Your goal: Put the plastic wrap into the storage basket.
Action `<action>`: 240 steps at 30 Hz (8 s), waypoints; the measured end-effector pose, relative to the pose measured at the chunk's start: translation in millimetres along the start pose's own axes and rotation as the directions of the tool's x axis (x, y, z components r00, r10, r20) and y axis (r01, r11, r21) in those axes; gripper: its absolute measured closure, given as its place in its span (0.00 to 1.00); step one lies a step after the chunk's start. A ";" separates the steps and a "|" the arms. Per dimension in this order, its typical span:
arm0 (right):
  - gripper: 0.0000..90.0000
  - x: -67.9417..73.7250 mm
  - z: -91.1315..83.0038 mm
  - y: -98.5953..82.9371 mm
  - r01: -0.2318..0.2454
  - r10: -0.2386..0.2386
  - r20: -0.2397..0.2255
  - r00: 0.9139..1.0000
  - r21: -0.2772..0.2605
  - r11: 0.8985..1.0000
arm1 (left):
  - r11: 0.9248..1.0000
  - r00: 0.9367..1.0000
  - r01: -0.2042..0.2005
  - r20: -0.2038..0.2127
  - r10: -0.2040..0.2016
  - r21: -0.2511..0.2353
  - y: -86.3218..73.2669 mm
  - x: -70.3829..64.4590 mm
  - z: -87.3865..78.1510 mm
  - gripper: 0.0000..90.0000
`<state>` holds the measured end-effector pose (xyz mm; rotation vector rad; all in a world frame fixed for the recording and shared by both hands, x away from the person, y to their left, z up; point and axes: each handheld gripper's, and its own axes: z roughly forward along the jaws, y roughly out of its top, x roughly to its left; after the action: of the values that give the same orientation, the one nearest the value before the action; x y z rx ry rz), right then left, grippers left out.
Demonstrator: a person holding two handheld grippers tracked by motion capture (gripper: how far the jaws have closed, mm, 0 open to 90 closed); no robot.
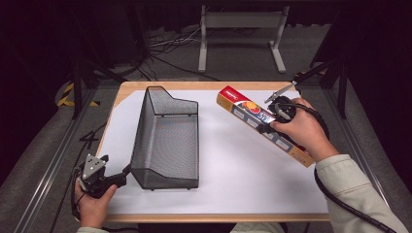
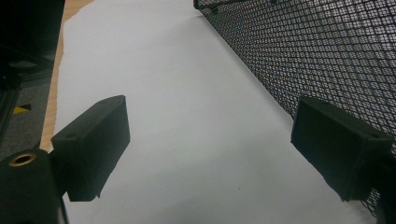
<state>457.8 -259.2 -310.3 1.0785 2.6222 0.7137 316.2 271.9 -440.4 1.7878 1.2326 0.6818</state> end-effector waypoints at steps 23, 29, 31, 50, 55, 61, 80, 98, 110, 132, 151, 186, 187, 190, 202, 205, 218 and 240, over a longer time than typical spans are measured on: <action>0.46 89.5 0.5 49.1 -0.213 0.211 -0.043 0.977 -0.053 0.976 | 1.000 1.000 0.001 -0.003 -0.001 -0.007 -0.7 1.7 -0.7 0.14; 0.46 105.2 9.6 61.6 -0.240 0.237 -0.040 0.971 -0.075 0.968 | 1.000 1.000 0.003 -0.003 -0.003 -0.008 -0.5 1.9 -0.8 0.14; 0.46 113.5 14.4 68.7 -0.253 0.250 -0.047 0.967 -0.075 0.964 | 1.000 1.000 0.002 -0.002 -0.002 -0.008 -0.4 1.8 -1.0 0.14; 0.46 149.0 30.6 98.5 -0.334 0.327 -0.111 0.938 -0.044 0.942 | 1.000 1.000 -0.002 -0.004 0.002 -0.004 0.0 1.7 0.3 0.14; 0.46 158.5 40.6 105.8 -0.330 0.325 -0.105 0.940 -0.033 0.943 | 1.000 1.000 -0.002 -0.006 0.002 -0.003 -0.1 2.0 0.2 0.14; 0.46 170.3 51.8 114.2 -0.324 0.323 -0.101 0.941 -0.002 0.946 | 1.000 1.000 -0.003 -0.006 0.003 -0.006 -0.2 2.1 0.3 0.14; 0.46 178.8 92.4 124.5 -0.423 0.429 -0.122 0.895 0.076 0.903 | 1.000 1.000 -0.011 -0.003 0.011 -0.002 -0.4 2.0 1.8 0.14; 0.45 187.8 118.3 134.0 -0.446 0.456 -0.056 0.888 0.136 0.885 | 1.000 1.000 -0.019 -0.020 0.019 0.002 -7.3 -3.3 -9.4 0.14; 0.45 202.3 129.7 148.7 -0.436 0.441 0.013 0.897 0.180 0.882 | 1.000 1.000 -0.015 -0.027 0.015 0.003 -8.9 -1.6 -12.0 0.13; 0.31 205.8 138.5 151.8 -0.375 0.379 0.021 0.925 0.194 0.906 | 1.000 0.999 -0.027 -0.017 0.027 0.009 -7.2 -3.5 -7.1 0.13; 0.22 201.2 115.0 146.9 -0.336 0.340 -0.030 0.940 0.102 0.936 | 1.000 1.000 -0.027 -0.013 0.027 0.011 -7.0 -2.7 -4.8 0.13; 0.20 180.6 38.5 105.3 -0.089 0.008 -0.225 0.974 -0.355 0.931 | 0.999 1.000 -0.030 -0.004 0.030 0.011 -1.6 -4.3 2.7 0.13; 0.20 178.2 35.9 101.8 -0.089 0.007 -0.227 0.974 -0.356 0.930 | 1.000 1.000 -0.027 -0.006 0.027 0.009 -1.9 -4.1 2.8 0.13; 0.19 171.6 29.1 93.2 -0.081 -0.002 -0.222 0.975 -0.361 0.929 | 1.000 1.000 -0.027 -0.007 0.027 0.010 -2.1 -3.8 2.4 0.13; 0.18 139.0 -1.8 60.1 -0.080 0.005 -0.180 0.984 -0.407 0.910 | 0.999 1.000 -0.028 -0.008 0.028 0.016 -2.1 -3.9 2.6 0.13; 0.18 135.1 -7.1 56.5 -0.077 0.003 -0.176 0.984 -0.414 0.907 | 0.999 1.000 -0.028 -0.008 0.028 0.017 -2.1 -4.0 2.7 0.13; 0.24 97.1 -36.1 17.8 -0.013 -0.035 -0.100 0.994 -0.443 0.896 | 1.000 1.000 -0.024 -0.012 0.024 0.014 -2.9 -2.6 1.9 0.13; 0.19 23.3 -36.3 -81.2 -0.069 0.064 -0.028 0.998 -0.526 0.847 | 1.000 1.000 -0.023 -0.011 0.023 0.014 -3.1 -2.6 1.1 0.14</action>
<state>379.0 -305.4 -321.1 0.9893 2.1841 1.3557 314.7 269.7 -443.5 1.8139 1.2290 0.6990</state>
